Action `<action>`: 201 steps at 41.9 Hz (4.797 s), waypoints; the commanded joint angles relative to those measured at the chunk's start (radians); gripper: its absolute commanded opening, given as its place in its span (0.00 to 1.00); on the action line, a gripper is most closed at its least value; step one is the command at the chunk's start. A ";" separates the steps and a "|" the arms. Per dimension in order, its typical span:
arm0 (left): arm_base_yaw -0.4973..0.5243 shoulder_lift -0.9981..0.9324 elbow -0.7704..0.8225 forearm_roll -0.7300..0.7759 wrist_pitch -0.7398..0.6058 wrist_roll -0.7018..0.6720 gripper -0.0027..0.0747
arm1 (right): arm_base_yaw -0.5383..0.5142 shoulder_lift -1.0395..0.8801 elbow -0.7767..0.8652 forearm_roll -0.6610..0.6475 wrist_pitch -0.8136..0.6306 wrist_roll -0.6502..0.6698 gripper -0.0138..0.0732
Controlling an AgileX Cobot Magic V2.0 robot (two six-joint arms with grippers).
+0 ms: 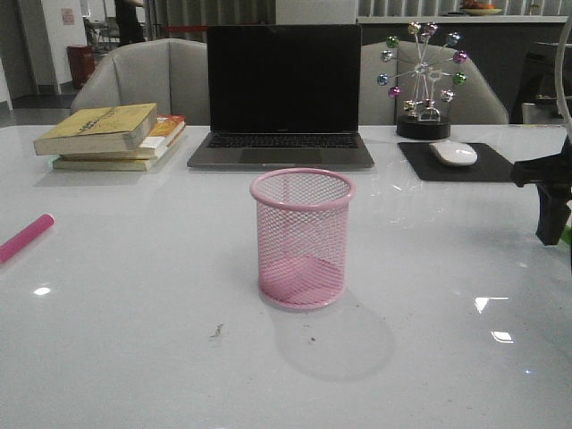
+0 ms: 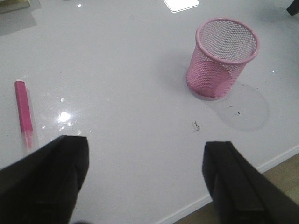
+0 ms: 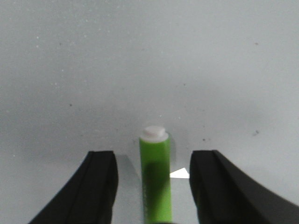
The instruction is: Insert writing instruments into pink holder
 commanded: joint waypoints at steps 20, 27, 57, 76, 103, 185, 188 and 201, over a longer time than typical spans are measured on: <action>-0.008 -0.004 -0.033 -0.007 -0.070 0.000 0.76 | -0.006 -0.057 -0.037 0.008 0.011 -0.011 0.33; -0.008 -0.004 -0.033 -0.007 -0.070 0.000 0.76 | 0.018 -0.168 0.002 0.054 -0.057 -0.011 0.33; -0.008 -0.004 -0.033 -0.007 -0.070 0.000 0.76 | 0.642 -0.750 0.695 -0.005 -1.412 -0.011 0.33; -0.008 -0.004 -0.033 -0.007 -0.070 0.000 0.76 | 0.695 -0.407 0.711 -0.053 -1.796 -0.011 0.33; -0.008 -0.004 -0.033 -0.007 -0.070 0.000 0.76 | 0.695 -0.484 0.711 -0.070 -1.582 0.071 0.71; 0.415 1.001 -0.661 0.035 0.161 -0.003 0.76 | 0.694 -1.353 0.711 -0.114 -0.176 0.070 0.71; 0.415 1.046 -0.691 0.035 0.159 -0.001 0.76 | 0.694 -1.353 0.711 -0.114 -0.176 0.070 0.71; 0.415 1.193 -0.812 0.035 0.168 -0.001 0.76 | 0.694 -1.353 0.711 -0.114 -0.176 0.070 0.71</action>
